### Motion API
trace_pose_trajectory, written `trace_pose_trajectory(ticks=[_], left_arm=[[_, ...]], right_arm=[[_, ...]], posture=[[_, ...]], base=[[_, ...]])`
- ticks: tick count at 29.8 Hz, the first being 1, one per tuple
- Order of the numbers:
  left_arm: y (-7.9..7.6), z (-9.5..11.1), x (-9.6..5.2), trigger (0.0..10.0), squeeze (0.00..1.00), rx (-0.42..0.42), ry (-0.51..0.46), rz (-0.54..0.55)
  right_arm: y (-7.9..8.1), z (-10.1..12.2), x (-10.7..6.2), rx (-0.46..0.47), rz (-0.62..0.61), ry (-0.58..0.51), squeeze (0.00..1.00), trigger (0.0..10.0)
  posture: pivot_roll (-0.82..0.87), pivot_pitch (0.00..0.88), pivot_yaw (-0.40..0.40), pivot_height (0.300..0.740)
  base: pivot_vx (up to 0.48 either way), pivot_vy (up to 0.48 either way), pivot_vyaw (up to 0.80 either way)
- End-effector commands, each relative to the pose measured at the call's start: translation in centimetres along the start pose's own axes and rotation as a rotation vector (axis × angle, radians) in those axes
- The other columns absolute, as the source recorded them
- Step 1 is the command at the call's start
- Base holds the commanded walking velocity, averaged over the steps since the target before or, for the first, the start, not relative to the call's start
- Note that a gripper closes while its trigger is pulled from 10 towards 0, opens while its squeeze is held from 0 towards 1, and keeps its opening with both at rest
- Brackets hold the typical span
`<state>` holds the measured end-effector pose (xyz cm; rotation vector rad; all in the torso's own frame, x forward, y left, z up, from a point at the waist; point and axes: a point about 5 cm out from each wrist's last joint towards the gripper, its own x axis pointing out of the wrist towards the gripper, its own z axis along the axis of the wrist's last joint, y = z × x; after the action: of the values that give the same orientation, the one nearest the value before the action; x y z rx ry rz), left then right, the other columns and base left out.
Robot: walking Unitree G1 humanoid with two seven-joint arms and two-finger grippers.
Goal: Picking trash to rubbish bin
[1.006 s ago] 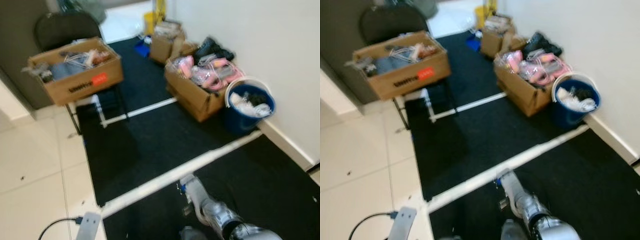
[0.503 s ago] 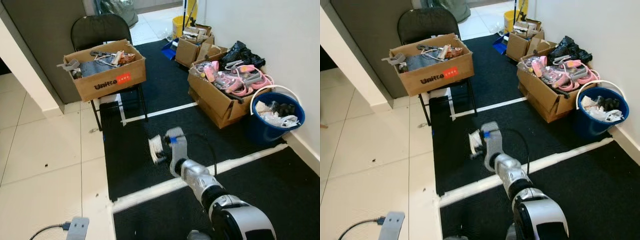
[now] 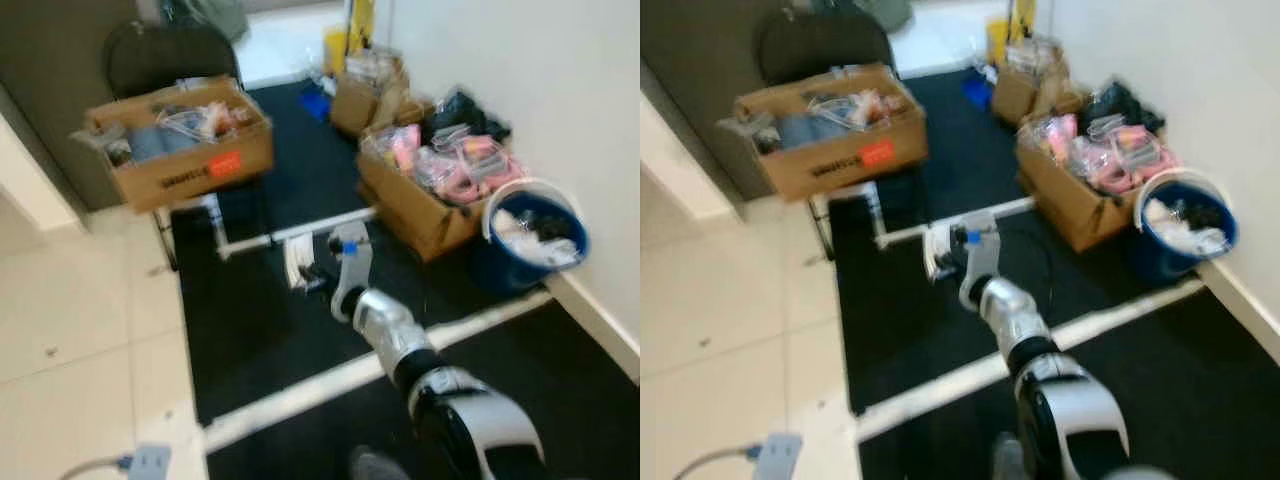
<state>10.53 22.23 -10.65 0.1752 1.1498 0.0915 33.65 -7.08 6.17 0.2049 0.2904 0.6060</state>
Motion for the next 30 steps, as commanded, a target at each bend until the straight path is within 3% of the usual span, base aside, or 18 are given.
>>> trace_pose_trajectory(ticks=[1,7,22,30], left_arm=[[0.5,-0.5,-0.1,10.0,0.00,0.009,0.009,0.011],[0.3,-0.3,-0.1,10.0,0.00,0.023,0.004,0.003],[-0.1,-0.4,-0.1,10.0,0.00,0.038,0.005,-0.009],[-0.2,-0.5,-0.1,10.0,0.00,0.038,0.005,-0.013]], right_arm=[[0.9,0.3,0.5,0.009,0.026,-0.008,0.00,10.0],[0.6,0.3,0.5,0.011,0.006,-0.013,0.00,10.0],[1.0,1.3,1.0,0.019,0.011,-0.052,0.00,10.0],[2.4,4.0,2.0,0.023,0.092,-0.151,0.00,10.0]], posture=[[0.06,0.042,0.048,0.740],[0.05,0.038,0.047,0.740],[0.06,0.046,0.049,0.740],[0.07,0.048,0.044,0.740]], base=[[0.480,0.000,0.77],[0.480,0.000,0.77],[0.480,0.000,0.00],[0.480,0.000,0.00]])
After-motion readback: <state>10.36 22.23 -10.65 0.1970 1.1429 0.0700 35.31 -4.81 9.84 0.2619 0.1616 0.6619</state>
